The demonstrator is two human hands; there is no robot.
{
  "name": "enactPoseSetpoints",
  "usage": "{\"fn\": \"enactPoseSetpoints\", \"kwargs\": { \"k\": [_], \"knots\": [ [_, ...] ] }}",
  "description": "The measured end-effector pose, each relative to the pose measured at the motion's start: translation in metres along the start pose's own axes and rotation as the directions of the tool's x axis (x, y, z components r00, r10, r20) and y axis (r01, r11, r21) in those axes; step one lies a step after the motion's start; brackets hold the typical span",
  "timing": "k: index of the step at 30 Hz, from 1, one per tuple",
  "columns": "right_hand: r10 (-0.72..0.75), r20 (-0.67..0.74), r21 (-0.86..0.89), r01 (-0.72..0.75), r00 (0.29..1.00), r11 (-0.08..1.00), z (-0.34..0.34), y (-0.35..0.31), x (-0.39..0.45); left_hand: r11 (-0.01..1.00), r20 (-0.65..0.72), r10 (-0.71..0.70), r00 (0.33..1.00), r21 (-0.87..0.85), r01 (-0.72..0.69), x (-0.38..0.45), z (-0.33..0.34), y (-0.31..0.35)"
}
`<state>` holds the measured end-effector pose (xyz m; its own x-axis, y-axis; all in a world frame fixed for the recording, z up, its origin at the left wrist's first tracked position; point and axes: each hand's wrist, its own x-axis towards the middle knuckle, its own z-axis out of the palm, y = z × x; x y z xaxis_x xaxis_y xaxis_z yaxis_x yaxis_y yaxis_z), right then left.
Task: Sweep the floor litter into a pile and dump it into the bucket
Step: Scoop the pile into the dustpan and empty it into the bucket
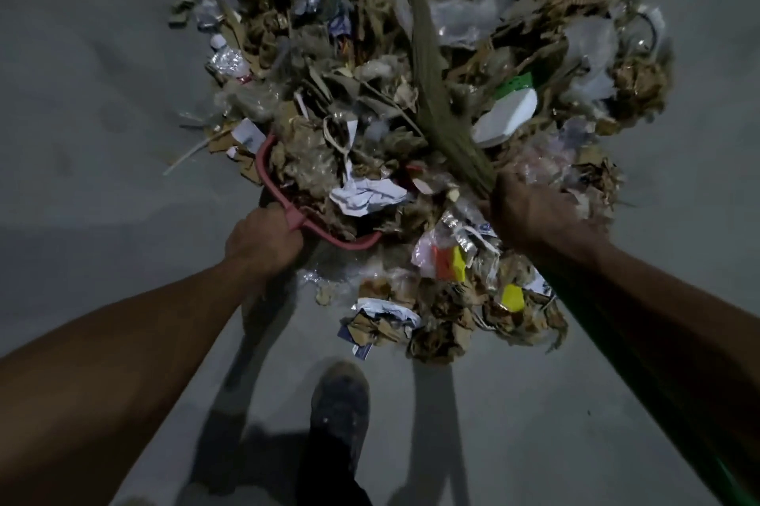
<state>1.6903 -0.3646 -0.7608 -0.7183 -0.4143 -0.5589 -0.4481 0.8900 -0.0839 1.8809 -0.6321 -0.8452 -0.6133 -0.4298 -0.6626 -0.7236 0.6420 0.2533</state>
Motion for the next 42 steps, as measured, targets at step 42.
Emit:
{"fn": "enactPoseSetpoints", "kwargs": {
  "k": [42],
  "knots": [
    [0.010, -0.154, 0.243, 0.028, 0.988, 0.970, -0.143, -0.077, -0.302, 0.981, -0.276, -0.086, 0.957, -0.190, 0.033, -0.297, -0.180, 0.052]
  ]
}}
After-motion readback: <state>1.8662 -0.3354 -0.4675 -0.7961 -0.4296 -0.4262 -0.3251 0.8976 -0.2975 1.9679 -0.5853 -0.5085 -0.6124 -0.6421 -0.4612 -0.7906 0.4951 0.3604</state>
